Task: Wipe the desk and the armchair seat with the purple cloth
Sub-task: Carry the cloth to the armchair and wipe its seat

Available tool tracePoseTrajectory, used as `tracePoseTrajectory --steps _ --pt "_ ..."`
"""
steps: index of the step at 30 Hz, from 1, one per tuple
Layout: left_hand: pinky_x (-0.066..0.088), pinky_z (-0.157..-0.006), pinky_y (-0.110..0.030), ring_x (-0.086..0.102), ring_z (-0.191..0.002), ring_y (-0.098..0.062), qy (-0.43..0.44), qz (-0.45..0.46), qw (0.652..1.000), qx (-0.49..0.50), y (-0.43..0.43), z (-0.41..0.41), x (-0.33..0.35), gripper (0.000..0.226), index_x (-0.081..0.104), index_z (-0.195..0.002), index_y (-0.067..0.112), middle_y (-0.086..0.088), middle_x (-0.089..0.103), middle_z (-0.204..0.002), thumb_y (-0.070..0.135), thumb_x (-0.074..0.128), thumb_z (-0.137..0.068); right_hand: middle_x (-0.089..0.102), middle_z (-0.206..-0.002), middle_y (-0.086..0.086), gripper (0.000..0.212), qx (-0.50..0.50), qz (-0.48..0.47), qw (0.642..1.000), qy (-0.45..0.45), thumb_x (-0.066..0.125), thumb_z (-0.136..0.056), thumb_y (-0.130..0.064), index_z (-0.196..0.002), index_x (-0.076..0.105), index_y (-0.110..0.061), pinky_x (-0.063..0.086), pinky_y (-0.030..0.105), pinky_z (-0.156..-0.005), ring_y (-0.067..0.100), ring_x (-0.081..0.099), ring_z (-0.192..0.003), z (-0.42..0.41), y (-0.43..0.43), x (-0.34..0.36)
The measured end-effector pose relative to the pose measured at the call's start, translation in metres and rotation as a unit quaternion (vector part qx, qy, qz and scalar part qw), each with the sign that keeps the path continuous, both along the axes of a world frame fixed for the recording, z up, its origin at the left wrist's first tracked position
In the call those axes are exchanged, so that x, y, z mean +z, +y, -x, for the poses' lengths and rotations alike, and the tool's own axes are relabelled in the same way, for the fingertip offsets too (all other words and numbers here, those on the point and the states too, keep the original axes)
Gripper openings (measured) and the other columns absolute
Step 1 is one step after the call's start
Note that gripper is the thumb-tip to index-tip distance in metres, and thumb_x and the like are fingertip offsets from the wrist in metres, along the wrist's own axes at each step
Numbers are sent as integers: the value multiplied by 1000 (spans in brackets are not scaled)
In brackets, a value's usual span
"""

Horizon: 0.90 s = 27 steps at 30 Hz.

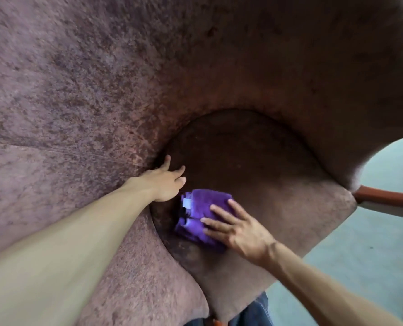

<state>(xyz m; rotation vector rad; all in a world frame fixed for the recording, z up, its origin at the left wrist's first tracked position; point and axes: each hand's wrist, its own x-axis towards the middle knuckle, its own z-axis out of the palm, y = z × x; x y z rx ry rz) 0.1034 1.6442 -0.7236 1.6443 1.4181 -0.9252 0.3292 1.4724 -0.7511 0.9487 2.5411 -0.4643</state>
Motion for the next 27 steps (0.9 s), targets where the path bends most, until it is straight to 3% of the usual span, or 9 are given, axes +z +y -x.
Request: tracePoseTrajectory --steps 6,9,12,13,14,17,19,23,27 --pt "15 -121 -46 10 -154 -37 -6 3 1000 -14 -5 1 -6 55 5 -158 45 -5 -20 -167 50 19 -105 50 -154 -1 74 -289 -10 952 -97 36 -77 -15 -148 48 -28 21 62 -118 37 36 -146 -107 -22 26" --pt "12 -121 -48 9 -154 -38 -17 8 1000 12 -4 -1 -8 55 9 -158 45 -5 -19 -168 50 17 -104 39 -162 5 74 -475 25 874 -101 49 -80 -9 -153 46 -21 22 67 -116 46 25 -150 -73 -28 30" --pt "11 -121 -53 11 -153 -40 -30 14 999 20 -3 0 -5 57 15 -157 48 -3 -16 -168 56 14 -101 22 -168 10 91 -650 98 754 3 62 -74 0 -159 32 -17 11 66 -119 51 8 -152 11 -25 24" --pt "11 -121 -53 12 -153 -40 -35 12 999 19 -3 1 -5 58 16 -157 48 -3 -15 -168 57 15 -100 19 -169 9 94 -658 121 743 32 62 -73 1 -159 30 -19 8 65 -120 50 5 -152 41 -29 23" --pt "11 -121 -52 13 -153 -40 -39 7 999 18 -3 1 -4 58 17 -157 47 -3 -14 -169 57 16 -100 20 -169 7 95 -633 132 761 52 62 -72 0 -159 31 -21 7 64 -121 49 6 -153 69 -37 22" --pt "12 -121 -48 15 -152 -40 -45 -7 999 21 -4 2 -2 56 20 -157 44 -6 -11 -169 54 20 -102 40 -161 -2 78 -391 169 902 63 61 -75 -18 -152 46 -27 13 61 -122 44 31 -148 126 -69 28" --pt "12 -121 -47 14 -153 -39 -48 -7 999 25 -7 1 0 55 21 -157 42 -7 -11 -169 52 21 -103 49 -155 -9 66 -261 160 951 35 48 -81 -28 -147 53 -33 15 56 -118 36 43 -143 119 -75 28" --pt "11 -121 -46 11 -154 -37 -48 3 999 15 -12 3 7 54 21 -158 39 -6 -11 -169 48 20 -105 40 -160 -13 58 -89 126 988 -18 36 -89 -33 -144 53 -41 14 62 -111 29 30 -150 61 -70 15" --pt "10 -122 -46 10 -154 -36 -54 9 998 14 -13 3 14 54 21 -158 39 -4 -12 -169 47 19 -105 36 -161 -15 54 -32 133 989 -49 35 -94 -34 -144 53 -44 9 64 -112 29 28 -151 32 -75 23"
